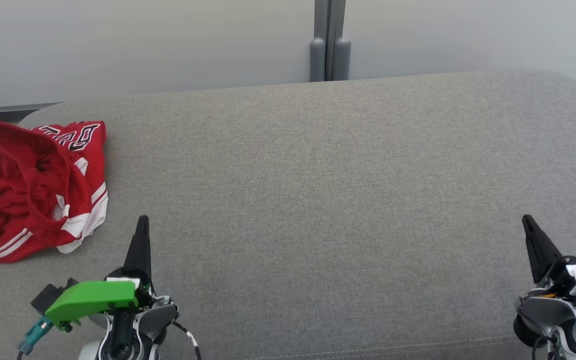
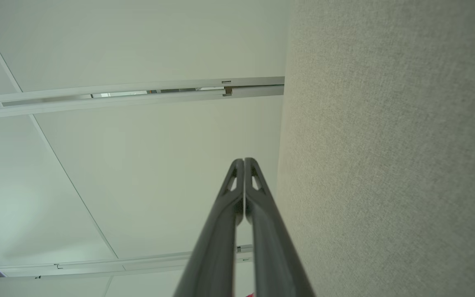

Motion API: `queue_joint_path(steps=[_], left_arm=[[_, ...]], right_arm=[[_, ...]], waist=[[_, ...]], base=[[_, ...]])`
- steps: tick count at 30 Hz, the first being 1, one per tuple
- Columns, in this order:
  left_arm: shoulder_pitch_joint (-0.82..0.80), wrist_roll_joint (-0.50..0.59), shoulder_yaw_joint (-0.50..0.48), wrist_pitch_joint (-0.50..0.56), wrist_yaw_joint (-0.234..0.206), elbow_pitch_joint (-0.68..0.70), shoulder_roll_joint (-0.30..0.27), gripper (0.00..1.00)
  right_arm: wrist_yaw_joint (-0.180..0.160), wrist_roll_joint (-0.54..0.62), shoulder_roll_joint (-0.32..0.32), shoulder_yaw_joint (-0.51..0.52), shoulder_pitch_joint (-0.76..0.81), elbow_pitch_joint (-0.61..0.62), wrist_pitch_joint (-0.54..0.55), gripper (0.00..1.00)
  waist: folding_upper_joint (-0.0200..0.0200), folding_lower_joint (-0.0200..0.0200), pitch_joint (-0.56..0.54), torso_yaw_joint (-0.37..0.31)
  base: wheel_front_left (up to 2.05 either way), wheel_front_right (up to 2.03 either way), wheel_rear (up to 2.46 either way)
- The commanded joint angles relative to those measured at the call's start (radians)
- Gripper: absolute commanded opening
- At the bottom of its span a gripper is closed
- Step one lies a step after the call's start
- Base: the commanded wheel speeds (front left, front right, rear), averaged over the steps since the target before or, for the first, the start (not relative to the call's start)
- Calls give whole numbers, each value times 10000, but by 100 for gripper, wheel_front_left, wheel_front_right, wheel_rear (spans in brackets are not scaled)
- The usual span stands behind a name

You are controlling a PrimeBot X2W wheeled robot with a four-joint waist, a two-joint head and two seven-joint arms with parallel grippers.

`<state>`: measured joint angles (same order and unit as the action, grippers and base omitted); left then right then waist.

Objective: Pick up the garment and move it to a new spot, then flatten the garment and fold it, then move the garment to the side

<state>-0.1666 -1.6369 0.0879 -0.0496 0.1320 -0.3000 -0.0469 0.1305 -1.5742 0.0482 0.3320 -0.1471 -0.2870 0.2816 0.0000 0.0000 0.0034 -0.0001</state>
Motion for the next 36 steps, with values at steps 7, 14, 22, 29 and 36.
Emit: queue_joint_path(steps=[7,14,22,29,36], left_arm=[[390,76,138,-79,-3,-239,6,100],[584,387,222,-280,-52,77,2,100],[759,1271,180,-492,-249,556,-4,100],[871,2641,148,-660,-521,1047,-8,100],[984,4314,179,-816,-778,1500,-12,100]], right_arm=[[-2,65,-157,-208,329,-259,-213,100],[-1,380,-134,-637,496,-42,-725,100],[-1,1393,-110,-944,620,208,-1259,100],[0,2962,-93,-1220,697,607,-1689,100],[0,4612,-77,-1612,797,1024,-2089,100]], waist=[[0,0,-11,0],[0,0,-43,0],[0,0,-82,1],[0,0,-112,10],[0,0,-145,28]], base=[[0,0,0],[0,0,0],[0,0,0],[0,0,0],[0,0,0]])
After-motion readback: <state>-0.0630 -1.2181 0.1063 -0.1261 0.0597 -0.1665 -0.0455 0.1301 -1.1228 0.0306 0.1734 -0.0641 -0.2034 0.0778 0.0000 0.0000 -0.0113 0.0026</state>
